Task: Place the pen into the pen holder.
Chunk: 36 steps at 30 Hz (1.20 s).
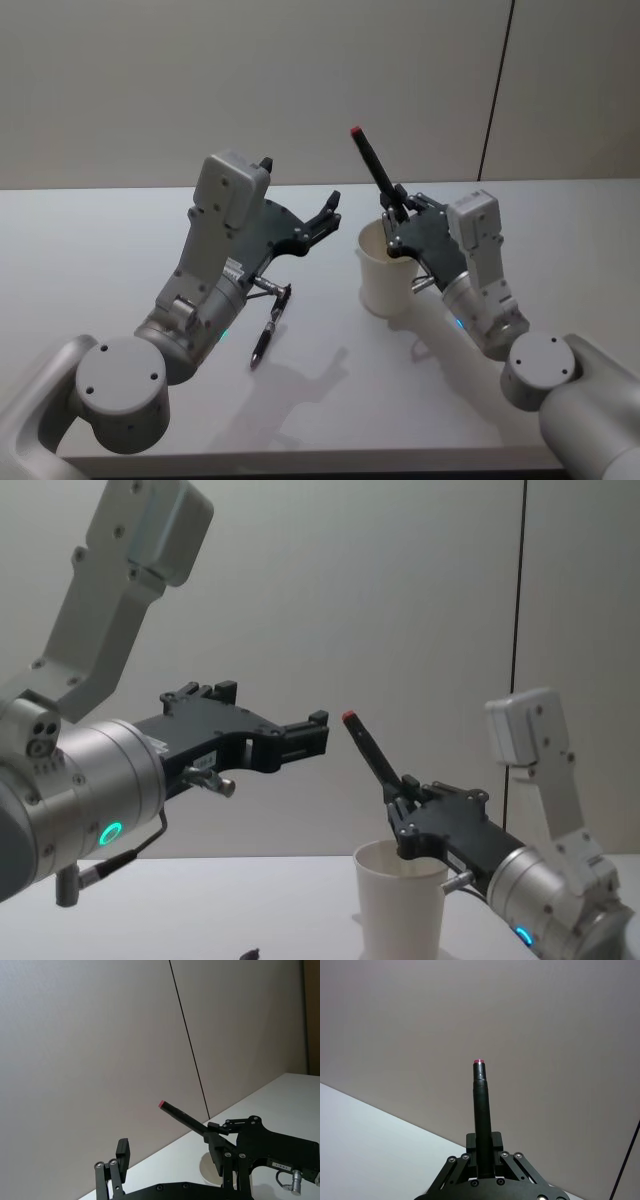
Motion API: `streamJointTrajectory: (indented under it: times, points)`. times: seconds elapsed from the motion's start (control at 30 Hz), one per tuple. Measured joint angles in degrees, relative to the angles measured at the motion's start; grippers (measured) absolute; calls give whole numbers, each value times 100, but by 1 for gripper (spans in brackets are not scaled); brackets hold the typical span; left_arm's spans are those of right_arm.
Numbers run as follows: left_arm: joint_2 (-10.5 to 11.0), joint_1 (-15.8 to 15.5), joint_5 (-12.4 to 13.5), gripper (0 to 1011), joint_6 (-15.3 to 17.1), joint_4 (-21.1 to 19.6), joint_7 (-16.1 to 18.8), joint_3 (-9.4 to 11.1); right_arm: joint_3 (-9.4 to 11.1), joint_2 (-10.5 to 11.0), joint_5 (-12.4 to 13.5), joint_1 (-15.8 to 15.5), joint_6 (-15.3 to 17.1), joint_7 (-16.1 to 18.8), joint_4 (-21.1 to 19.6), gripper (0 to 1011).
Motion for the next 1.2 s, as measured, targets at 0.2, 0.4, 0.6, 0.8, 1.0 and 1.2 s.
streamJointTrajectory:
  times: [0.2, 0.4, 0.6, 0.8, 1.0, 1.2]
  points:
    - [0, 0, 0, 1004, 0, 0, 0, 0, 10, -41, 31, 120, -107, 42, 219, 165]
    - [0, 0, 0, 1004, 0, 0, 0, 0, 26, -67, 55, 197, -164, 75, 366, 199]
    - [0, 0, 0, 1004, 0, 0, 0, 0, 46, -91, 88, 257, -202, 102, 484, 379]
    - [0, 0, 0, 1004, 0, 0, 0, 0, 61, -101, 108, 287, -236, 116, 548, 542]
    - [0, 0, 0, 1004, 0, 0, 0, 0, 75, -107, 129, 293, -248, 130, 561, 743]
    - [0, 0, 0, 1004, 0, 0, 0, 0, 85, -105, 144, 262, -235, 146, 495, 923]
